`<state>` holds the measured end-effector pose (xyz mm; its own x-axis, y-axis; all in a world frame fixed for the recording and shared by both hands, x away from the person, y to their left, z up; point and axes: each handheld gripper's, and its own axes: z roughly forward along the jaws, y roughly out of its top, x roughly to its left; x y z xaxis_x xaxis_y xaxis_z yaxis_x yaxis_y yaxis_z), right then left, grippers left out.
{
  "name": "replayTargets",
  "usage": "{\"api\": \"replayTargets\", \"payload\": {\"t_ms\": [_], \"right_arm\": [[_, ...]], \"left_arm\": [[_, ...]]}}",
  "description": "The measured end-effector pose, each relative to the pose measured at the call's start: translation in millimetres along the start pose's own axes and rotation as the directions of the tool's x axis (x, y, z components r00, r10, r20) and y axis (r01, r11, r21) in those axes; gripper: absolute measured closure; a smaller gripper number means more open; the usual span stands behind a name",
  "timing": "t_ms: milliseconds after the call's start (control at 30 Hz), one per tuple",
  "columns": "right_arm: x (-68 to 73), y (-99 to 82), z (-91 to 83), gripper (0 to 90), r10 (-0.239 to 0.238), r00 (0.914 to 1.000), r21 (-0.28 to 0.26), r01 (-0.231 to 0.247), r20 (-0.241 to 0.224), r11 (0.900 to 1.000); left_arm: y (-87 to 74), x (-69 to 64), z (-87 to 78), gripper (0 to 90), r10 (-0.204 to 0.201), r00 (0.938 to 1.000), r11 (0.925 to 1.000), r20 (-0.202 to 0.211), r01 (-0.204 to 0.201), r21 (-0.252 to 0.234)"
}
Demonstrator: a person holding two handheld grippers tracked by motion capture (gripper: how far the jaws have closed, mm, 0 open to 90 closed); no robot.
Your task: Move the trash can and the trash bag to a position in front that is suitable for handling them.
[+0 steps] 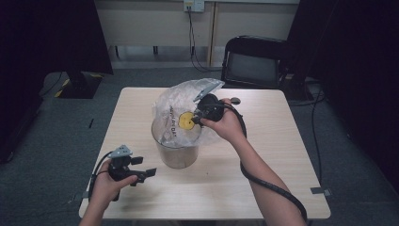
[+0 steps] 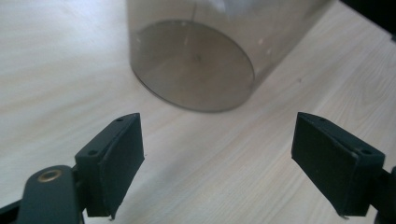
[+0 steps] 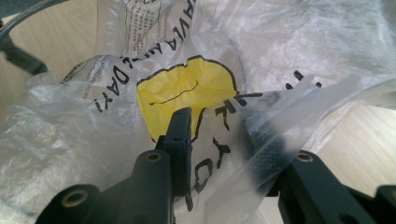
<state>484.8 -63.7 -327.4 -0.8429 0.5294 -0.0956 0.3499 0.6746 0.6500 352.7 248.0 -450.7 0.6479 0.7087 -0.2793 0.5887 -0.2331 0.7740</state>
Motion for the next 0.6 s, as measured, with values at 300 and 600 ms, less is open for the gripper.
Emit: {"api": "replayTargets", "payload": {"t_ms": [300, 600], "right_arm": [[5.6, 2.1, 6.6, 64.2, -0.023, 0.9992, 0.013, 0.024, -0.033, 0.9996], [7.2, 1.1, 5.4, 60.9, -0.041, 0.9980, 0.020, 0.042, -0.049, 0.9989]], "left_arm": [[56.4, 8.1, -30.5, 17.2, 0.086, 0.9953, 0.9933, -0.043, -0.083, 0.081], [96.3, 4.0, -27.1, 17.5, 0.116, 0.9931, 0.9832, 0.014, -0.117, 0.140]]}}
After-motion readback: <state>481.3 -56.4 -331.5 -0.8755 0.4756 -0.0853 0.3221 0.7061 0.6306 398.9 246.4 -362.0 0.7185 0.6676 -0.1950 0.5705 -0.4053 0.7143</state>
